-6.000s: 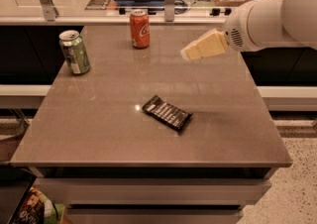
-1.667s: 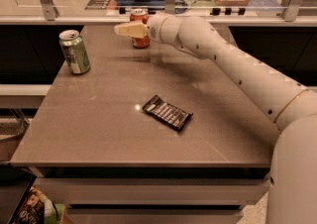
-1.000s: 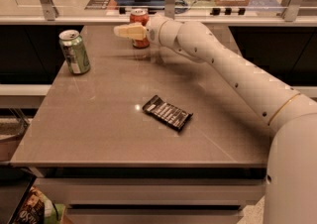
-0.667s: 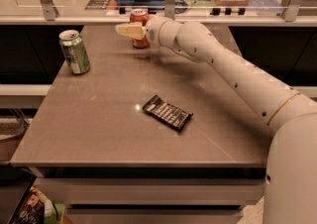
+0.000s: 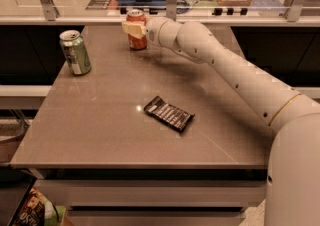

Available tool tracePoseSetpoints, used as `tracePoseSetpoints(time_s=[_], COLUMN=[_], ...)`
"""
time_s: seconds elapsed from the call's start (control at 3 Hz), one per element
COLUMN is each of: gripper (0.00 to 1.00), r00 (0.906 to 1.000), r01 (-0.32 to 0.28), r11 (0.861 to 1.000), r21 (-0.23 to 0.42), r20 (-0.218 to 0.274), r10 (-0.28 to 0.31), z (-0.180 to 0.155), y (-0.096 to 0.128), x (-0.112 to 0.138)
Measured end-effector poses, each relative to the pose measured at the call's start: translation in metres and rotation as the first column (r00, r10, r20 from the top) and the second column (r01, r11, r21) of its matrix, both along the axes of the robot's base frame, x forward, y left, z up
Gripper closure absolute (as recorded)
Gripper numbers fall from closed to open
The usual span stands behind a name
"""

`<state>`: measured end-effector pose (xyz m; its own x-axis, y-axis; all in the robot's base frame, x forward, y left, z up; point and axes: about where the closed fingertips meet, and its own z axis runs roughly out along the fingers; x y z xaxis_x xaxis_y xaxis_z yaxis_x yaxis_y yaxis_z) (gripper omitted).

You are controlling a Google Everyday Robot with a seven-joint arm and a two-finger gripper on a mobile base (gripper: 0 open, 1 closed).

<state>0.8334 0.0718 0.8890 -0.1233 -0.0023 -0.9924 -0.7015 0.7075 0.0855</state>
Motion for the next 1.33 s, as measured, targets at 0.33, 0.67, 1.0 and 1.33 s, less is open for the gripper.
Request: tracePoseSetpoints(time_s=[0.33,0.67,1.0,1.33], gripper=[0.88,1.00,1.00,1.00], r00=[1.0000,1.0000,1.0000,0.9992], r01=[-0.003,-0.007,-0.007,-0.037], r11=[1.000,1.000,1.000,0.999], r21=[0.000,0.001,0.001,0.012], r20=[-0.001,-0.001,-0.001,0.013], r10=[0.003,0.007,0.007,0.037], z=[-0.0005,-0.0009,-0.0009,0.0071], y=[0.0026,0.0050,0.0050,0.0010], x=[-0.0004,-0.0007,-0.0007,-0.0070])
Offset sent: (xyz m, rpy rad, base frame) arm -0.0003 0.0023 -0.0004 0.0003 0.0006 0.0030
